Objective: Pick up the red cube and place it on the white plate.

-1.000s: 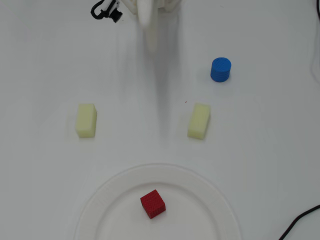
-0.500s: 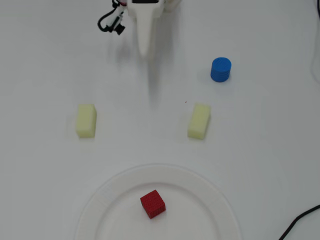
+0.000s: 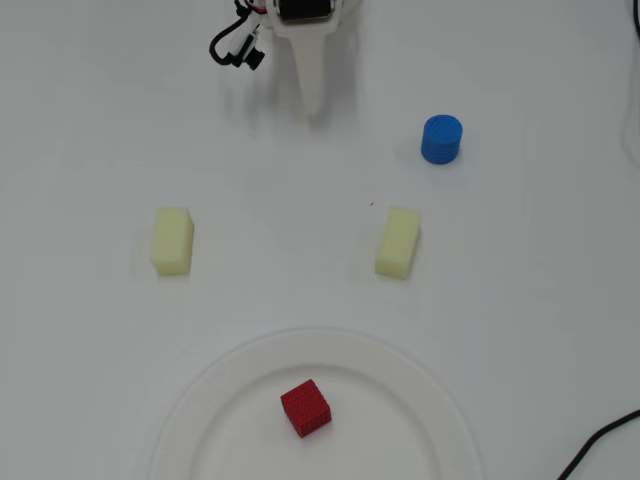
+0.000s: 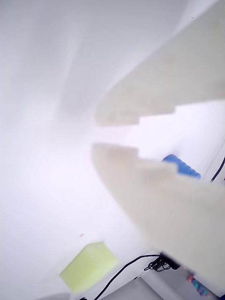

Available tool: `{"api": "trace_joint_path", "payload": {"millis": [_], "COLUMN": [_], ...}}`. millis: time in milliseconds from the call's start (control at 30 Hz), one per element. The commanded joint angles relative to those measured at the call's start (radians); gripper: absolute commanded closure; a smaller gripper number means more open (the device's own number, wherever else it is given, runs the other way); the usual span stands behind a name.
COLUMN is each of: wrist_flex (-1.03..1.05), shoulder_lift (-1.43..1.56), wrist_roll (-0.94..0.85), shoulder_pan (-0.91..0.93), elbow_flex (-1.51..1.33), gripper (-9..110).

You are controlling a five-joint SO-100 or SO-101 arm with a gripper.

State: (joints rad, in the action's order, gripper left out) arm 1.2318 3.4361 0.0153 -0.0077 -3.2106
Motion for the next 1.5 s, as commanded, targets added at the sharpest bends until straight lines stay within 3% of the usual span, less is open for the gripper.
{"api": "trace_joint_path", "payload": {"millis": [0,1467], "wrist_flex": [-0.009,0.006], "shoulder_lift": [0.009,0.009], "wrist_roll": [0.009,0.046], "shoulder_pan": [-0.006,-0.005], "elbow_flex": [-0.009,-0.020], "gripper": [102,100]}}
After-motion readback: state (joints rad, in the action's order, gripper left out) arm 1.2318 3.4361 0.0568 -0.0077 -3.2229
